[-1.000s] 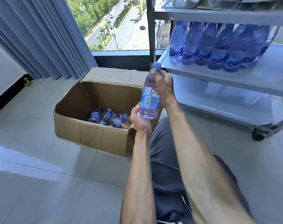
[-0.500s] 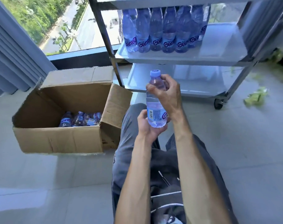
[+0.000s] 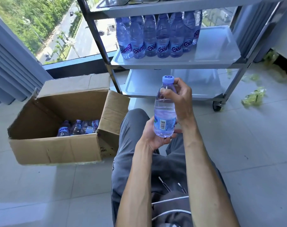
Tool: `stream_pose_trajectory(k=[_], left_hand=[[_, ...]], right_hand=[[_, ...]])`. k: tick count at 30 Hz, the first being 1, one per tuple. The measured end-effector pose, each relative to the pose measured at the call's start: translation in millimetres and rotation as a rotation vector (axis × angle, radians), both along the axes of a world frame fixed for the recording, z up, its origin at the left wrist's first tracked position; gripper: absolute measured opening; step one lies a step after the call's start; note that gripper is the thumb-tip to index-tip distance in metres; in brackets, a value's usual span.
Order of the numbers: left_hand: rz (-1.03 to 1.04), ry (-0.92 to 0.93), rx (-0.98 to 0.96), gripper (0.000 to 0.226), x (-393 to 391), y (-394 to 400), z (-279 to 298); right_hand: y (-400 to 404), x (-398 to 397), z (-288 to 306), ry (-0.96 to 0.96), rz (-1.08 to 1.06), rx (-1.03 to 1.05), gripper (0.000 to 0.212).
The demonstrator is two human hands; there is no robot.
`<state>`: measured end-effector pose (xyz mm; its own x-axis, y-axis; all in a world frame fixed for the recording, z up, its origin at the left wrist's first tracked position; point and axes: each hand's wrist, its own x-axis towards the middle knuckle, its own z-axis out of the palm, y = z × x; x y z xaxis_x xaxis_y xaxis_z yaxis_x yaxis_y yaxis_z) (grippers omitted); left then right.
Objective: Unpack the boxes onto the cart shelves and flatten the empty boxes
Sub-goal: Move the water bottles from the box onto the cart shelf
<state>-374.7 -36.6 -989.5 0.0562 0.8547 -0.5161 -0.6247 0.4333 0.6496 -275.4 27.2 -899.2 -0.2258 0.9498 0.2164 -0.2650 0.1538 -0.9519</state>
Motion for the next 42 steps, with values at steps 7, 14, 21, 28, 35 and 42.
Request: stream_pose_trajectory(k=[7,14,21,28,35,42], left_hand=[[-0.006,-0.304,0.369,0.078,1,-12,-22],[0.006,-0.226,0.122,0.072,6,-8,-27],[-0.127,-0.163,0.156,0.076,-8,-9,-34],[-0.113,-0.289,0.101,0.104,-7,-6,-45],[-0.143,0.159,0.039,0.079,-10,11,-36],[0.277,0.244,0.054,0.065,10,69,-21]], right_hand=[[11,-18,6,-0.33,-0.118,-0.237,0.037],[5,-8,-11,-0.04,-0.075,-0.353,0.03],[16,-1,-15,-0.007,0.062,-0.422,0.029],[15,-7,-28,-0.199,-0.21,-0.311,0.039],[21,-3,-39,-0.17,-0.202,-0.306,0.026],[55,-21,-29,-0.612,-0.327,-0.312,0.083]])
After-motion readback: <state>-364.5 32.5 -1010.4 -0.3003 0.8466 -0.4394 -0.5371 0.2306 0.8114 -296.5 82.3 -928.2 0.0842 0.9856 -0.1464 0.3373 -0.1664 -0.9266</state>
